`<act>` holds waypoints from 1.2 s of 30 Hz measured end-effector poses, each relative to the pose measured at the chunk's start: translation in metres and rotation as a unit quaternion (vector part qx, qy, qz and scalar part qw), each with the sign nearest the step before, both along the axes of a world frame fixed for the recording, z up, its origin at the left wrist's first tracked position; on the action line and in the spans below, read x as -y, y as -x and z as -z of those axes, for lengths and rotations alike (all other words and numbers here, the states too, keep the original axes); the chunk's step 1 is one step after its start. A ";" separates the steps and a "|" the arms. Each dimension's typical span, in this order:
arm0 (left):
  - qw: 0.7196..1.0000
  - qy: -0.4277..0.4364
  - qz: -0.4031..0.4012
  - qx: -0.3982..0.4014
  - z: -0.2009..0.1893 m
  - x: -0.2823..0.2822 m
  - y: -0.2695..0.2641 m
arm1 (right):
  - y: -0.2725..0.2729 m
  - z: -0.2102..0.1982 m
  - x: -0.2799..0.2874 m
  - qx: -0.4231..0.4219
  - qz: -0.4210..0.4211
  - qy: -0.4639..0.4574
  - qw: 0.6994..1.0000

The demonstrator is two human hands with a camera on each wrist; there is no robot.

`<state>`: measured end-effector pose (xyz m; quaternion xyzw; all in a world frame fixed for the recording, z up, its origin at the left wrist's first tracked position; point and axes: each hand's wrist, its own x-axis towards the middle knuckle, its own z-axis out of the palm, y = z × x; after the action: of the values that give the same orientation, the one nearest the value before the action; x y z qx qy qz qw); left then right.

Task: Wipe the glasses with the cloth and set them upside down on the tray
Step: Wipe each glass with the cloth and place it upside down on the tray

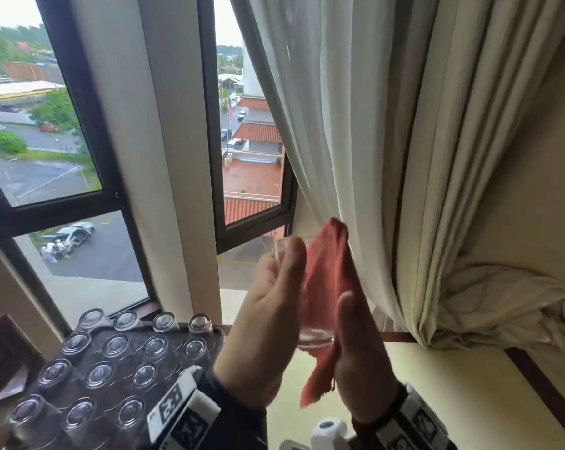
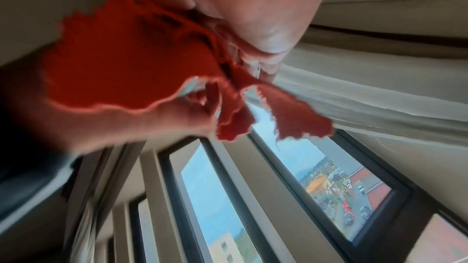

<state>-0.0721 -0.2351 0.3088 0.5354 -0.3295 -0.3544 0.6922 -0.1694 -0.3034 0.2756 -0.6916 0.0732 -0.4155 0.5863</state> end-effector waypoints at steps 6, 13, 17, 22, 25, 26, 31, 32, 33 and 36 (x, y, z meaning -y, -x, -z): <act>0.999 -0.003 -0.040 -0.019 -0.002 0.010 0.000 | 0.002 -0.012 -0.014 -0.005 0.049 0.104 0.993; 0.997 0.018 -0.074 -0.015 -0.020 0.003 -0.020 | 0.007 0.014 -0.025 0.003 0.001 0.038 0.999; 0.999 0.000 -0.030 -0.022 -0.010 -0.005 0.010 | 0.005 -0.010 -0.006 0.010 0.015 -0.039 0.999; 1.000 0.004 -0.017 0.000 -0.004 -0.003 0.023 | 0.003 -0.019 -0.004 0.027 0.093 0.032 0.995; 0.998 -0.012 -0.052 -0.027 -0.011 -0.002 0.008 | 0.007 0.002 -0.020 -0.001 0.067 0.139 0.988; 0.997 -0.005 -0.068 -0.032 -0.015 -0.003 0.003 | 0.009 0.011 -0.025 -0.016 0.065 0.122 0.990; 0.998 0.008 -0.055 -0.007 -0.024 -0.008 0.006 | 0.014 0.017 -0.019 -0.033 0.046 0.008 0.998; 0.999 0.010 -0.039 -0.006 -0.021 -0.008 0.011 | 0.013 0.003 -0.017 -0.027 0.031 -0.009 0.999; 1.000 0.012 -0.020 -0.001 -0.019 -0.009 0.017 | 0.013 -0.009 -0.015 -0.025 0.031 -0.019 0.999; 1.000 0.002 -0.011 0.023 -0.012 -0.005 0.028 | 0.009 -0.038 -0.014 -0.041 0.027 -0.066 0.997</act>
<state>-0.1001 -0.2305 0.3212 0.5452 -0.3404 -0.3340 0.6894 -0.1780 -0.2893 0.3135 -0.6657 0.1435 -0.3967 0.6155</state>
